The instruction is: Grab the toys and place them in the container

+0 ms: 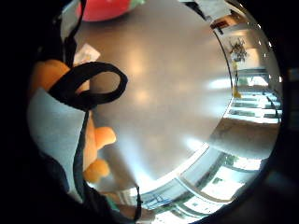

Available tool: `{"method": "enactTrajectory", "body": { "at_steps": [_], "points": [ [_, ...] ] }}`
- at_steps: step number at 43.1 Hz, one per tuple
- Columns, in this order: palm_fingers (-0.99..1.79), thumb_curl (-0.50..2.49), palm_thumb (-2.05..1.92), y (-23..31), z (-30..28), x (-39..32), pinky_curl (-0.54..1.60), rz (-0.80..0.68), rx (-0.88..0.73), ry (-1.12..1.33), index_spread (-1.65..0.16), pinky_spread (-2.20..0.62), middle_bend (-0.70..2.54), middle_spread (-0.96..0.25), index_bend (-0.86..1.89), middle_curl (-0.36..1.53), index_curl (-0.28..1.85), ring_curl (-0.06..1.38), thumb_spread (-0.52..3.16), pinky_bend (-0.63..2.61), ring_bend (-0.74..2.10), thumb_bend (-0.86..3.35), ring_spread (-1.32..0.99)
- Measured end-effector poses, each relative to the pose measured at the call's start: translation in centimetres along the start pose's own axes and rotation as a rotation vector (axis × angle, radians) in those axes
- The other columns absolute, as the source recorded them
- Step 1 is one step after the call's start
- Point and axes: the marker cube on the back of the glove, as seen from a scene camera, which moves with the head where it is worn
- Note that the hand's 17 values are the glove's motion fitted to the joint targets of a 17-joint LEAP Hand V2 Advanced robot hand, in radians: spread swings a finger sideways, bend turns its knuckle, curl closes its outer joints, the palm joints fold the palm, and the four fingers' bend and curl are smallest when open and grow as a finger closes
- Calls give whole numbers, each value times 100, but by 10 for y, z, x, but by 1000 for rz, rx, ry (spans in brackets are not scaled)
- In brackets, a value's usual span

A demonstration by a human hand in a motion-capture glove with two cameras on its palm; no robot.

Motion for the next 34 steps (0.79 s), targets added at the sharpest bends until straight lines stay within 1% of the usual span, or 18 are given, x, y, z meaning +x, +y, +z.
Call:
{"method": "enactTrajectory", "body": {
  "at_steps": [4,8,12,14,17,19,23,27,31,34],
  "points": [
    [66,58,71,16,-14,-8,36,-38,47,-61,-33,-33,31,-16,35,20,35,45,126,106,75,31,-29],
    [69,62,72,28,-20,9,37,-57,83,-225,-34,-36,34,-19,38,23,38,48,118,104,78,30,-35],
    [69,66,73,38,-44,-12,38,-12,108,-298,-35,-37,37,-22,41,25,42,50,110,104,80,28,-39],
    [68,68,74,40,-57,-22,39,-18,125,-267,-36,-38,38,-23,41,26,44,51,108,105,81,28,-41],
    [67,71,74,40,-77,-23,40,-64,156,-72,-36,-39,39,-25,43,28,47,53,104,105,81,27,-44],
    [66,73,74,39,-91,-34,40,-75,172,-12,-37,-39,41,-25,43,29,49,54,101,105,81,26,-45],
    [64,76,74,35,-109,-61,41,-87,187,-32,-37,-39,42,-27,44,31,52,56,97,107,83,26,-47],
    [62,79,75,27,-122,-109,42,-50,178,-157,-38,-40,44,-28,44,33,56,58,93,108,83,25,-49],
    [60,82,75,11,-136,-138,43,-108,144,-68,-39,-40,45,-29,45,35,60,60,90,109,83,25,-51],
    [58,84,74,-5,-145,-166,44,-125,132,-97,-39,-40,46,-29,45,37,63,61,88,110,84,24,-52]
  ]
}}
